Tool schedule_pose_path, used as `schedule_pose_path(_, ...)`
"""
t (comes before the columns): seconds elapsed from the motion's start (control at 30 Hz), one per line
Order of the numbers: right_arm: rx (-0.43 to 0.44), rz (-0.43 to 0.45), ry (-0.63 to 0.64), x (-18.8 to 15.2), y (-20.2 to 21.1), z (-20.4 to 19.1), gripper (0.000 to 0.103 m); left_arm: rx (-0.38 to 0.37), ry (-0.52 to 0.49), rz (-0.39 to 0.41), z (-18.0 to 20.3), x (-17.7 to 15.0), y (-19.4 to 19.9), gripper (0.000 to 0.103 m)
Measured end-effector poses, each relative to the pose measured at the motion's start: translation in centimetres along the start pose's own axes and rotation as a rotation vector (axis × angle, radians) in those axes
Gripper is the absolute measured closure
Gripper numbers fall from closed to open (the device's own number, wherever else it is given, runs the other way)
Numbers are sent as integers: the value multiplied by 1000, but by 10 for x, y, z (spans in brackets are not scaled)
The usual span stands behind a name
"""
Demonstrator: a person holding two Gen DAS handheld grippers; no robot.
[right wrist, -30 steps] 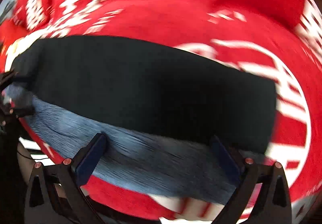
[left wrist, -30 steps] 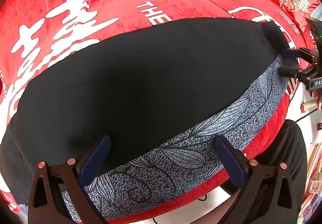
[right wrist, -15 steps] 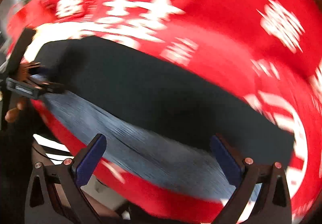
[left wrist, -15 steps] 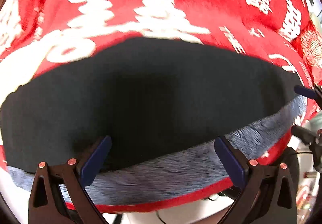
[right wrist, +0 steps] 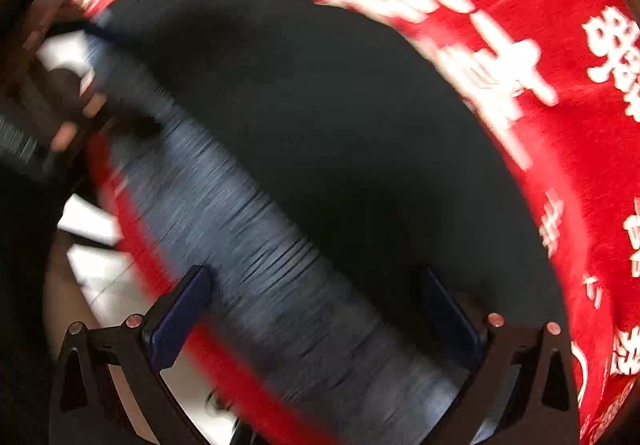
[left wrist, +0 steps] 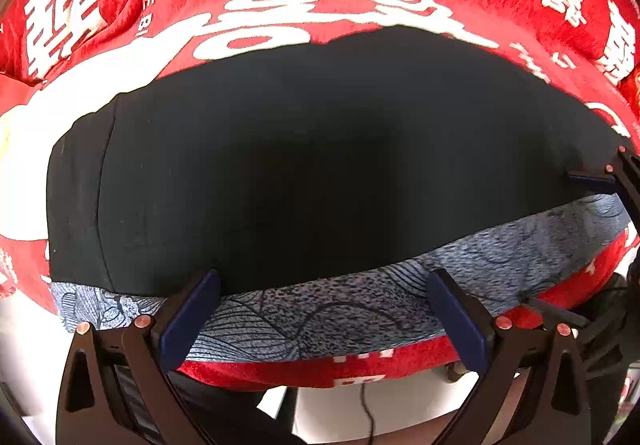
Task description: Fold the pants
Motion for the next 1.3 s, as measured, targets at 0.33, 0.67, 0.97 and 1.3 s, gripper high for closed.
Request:
schedule_pose_path(0.33,110,138,-488,77,35,116,0,-19,-22,31,11,-1,-5,0)
schedule_pose_path(0.67,45,44,-441,116,-11,87,0,-100,95,37,-20,-11,9,0)
schedule_pose_path(0.97,35,130,-375,45,44,57,0,-102,163,51,-6,-14,18,0)
schedule_pose_path(1.3,-42,201,-905,-160,97,140,0,-177,-113,4,137,14,25,0)
Point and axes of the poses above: each gripper's, at about its wrist camera, not at the fingertips, and y roughly against the way its jaws point, z to its right, x to its top, the point moved 6 cm from there along -y, roughly the way its jaws point, and after that the axes turned 3 degrees about -z, right-handed, at the moved point
